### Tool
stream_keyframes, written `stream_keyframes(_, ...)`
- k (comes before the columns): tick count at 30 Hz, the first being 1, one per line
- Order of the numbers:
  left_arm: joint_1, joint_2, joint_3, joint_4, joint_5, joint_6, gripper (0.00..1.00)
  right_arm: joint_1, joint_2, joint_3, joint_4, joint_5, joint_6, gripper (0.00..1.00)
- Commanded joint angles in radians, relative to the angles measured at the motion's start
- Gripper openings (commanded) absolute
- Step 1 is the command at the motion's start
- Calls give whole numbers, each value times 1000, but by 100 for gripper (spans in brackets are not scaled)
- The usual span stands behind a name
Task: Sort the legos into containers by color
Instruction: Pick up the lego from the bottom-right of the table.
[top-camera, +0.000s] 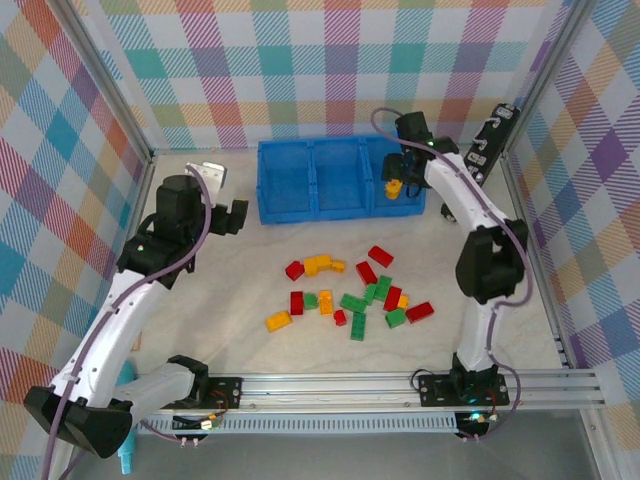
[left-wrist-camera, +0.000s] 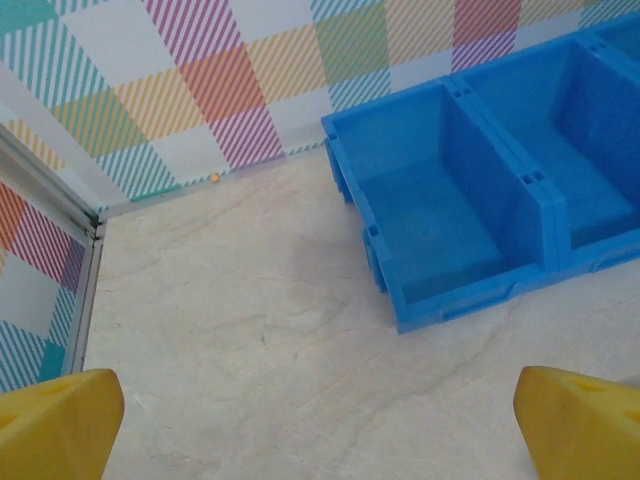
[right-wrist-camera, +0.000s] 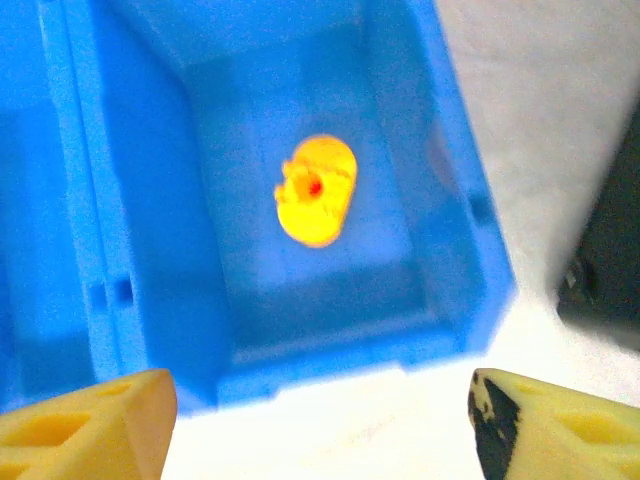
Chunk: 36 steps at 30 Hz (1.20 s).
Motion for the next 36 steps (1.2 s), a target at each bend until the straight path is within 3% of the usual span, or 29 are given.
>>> stream_keyframes(1, -4, -39, 8, 27, 3, 14, 100, 4, -153, -154, -80, 1, 198, 74)
stream_keyframes(9, -5, -61, -11, 35, 19, 4, 100, 7, -460, -495, -115, -102, 467, 73)
stream_keyframes(21, -5, -71, -28, 41, 20, 0, 100, 37, -753, -991, -127, -240, 809, 70)
stream_keyframes(27, -5, -74, -32, 67, -68, -24, 100, 39, -817, -1129, -78, -272, 875, 70)
stream_keyframes(36, -5, -34, -25, 56, -30, -33, 100, 46, -785, -1188, -10, -279, 887, 70)
